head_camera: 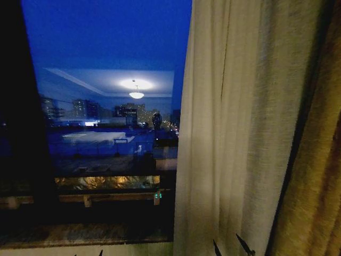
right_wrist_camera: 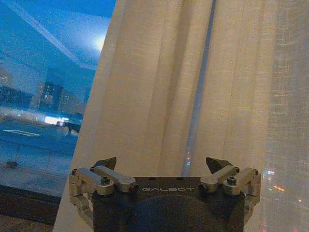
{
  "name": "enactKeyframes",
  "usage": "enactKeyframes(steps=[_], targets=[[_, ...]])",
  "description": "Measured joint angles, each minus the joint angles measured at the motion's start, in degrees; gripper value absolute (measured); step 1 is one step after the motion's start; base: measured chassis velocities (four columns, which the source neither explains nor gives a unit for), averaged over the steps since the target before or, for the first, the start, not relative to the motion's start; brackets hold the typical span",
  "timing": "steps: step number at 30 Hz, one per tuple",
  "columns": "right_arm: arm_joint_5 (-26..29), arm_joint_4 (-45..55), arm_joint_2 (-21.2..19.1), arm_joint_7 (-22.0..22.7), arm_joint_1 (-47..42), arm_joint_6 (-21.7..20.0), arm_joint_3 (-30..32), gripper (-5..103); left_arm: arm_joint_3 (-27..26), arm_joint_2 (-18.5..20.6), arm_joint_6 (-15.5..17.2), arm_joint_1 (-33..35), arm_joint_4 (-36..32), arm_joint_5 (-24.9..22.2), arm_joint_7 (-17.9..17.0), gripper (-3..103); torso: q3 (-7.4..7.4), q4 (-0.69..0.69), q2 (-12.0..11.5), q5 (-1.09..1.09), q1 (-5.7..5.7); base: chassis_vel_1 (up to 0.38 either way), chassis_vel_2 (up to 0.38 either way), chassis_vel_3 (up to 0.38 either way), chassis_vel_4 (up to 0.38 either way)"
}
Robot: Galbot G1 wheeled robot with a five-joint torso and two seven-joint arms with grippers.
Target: Open the curtains by pulling them apart, changing their state from closed to fully open.
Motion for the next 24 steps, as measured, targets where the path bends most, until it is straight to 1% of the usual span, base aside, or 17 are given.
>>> enactKeyframes(steps=[18, 23, 24], targets=[[0.0, -0.32, 0.0, -0.13, 0.28, -0.2, -0.31, 100, 0.08, -0.27, -0.03, -0.16, 0.75, 0.06, 0.09, 100, 0.0, 0.0, 0.0, 0.0, 0.0, -0.043, 0.052, 0.04, -0.044], [0.28, 0.08, 0.0, 0.03, -0.02, -1.31, -1.16, 100, 0.1, -0.31, -0.1, -0.22, 1.11, 0.07, 0.1, 100, 0.0, 0.0, -0.01, 0.0, 0.0, -0.047, 0.049, 0.054, -0.053], [0.31, 0.66, 0.0, 0.22, -0.19, -2.55, -1.7, 100, 0.1, -0.33, -0.13, -0.23, 1.2, 0.08, 0.1, 100, 0.0, 0.0, 0.0, 0.01, 0.0, -0.043, 0.035, 0.044, -0.052]])
